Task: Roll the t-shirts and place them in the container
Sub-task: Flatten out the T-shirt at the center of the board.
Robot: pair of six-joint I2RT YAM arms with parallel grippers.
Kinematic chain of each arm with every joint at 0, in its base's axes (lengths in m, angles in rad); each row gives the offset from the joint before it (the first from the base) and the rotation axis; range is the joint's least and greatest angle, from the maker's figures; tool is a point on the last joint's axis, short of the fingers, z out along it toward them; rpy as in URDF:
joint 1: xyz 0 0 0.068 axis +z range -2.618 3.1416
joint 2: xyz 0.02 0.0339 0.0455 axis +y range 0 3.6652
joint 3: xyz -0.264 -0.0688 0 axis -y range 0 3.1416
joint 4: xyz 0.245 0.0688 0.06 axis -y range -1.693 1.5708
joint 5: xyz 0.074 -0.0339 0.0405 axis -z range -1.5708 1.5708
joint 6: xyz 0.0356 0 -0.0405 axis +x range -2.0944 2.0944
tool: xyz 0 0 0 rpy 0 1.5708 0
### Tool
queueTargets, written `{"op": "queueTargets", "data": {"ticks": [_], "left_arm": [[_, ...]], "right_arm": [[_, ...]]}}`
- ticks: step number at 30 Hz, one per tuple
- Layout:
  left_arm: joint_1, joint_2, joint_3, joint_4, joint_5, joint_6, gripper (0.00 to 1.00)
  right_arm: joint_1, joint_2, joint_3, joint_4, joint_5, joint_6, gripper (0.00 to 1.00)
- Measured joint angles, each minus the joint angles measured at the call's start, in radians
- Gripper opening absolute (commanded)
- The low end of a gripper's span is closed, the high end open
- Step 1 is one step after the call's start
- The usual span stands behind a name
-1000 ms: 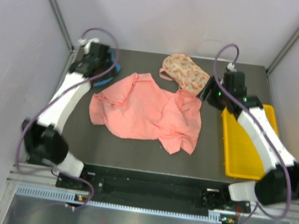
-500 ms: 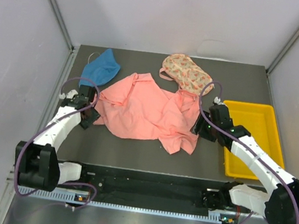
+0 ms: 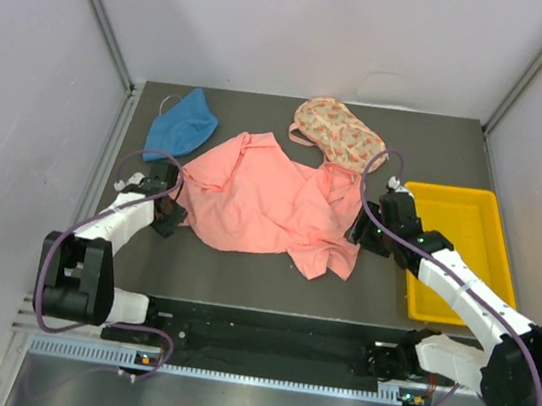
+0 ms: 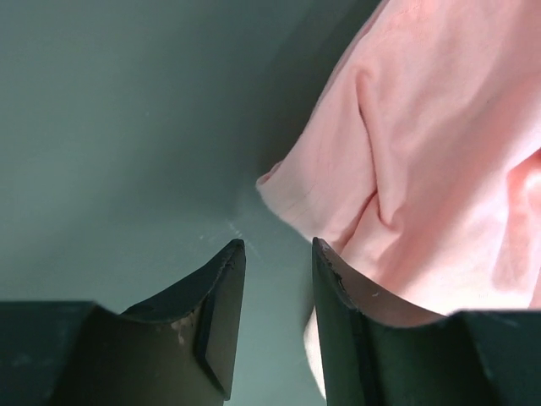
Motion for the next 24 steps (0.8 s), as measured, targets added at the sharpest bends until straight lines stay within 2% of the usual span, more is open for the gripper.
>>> {"op": "queueTargets", "data": {"ticks": [10, 15, 19, 24], "left_arm": [[0.000, 0.080, 0.000, 0.092, -0.013, -0.001, 0.37], [0.000, 0.109, 0.000, 0.124, -0.030, 0.009, 0.21], [0.000, 0.116, 0.001, 0.137, -0.049, 0.026, 0.02], [0.000, 0.116, 0.013, 0.134, -0.086, 0.068, 0.00]], "right_arm": [[0.000, 0.037, -0.006, 0.011, 0.000, 0.000, 0.59], [0.000, 0.052, -0.006, 0.016, 0.000, 0.000, 0.60], [0.000, 0.084, -0.007, 0.033, 0.002, 0.000, 0.60], [0.000, 0.106, -0.034, 0.055, 0.016, 0.006, 0.59]]}}
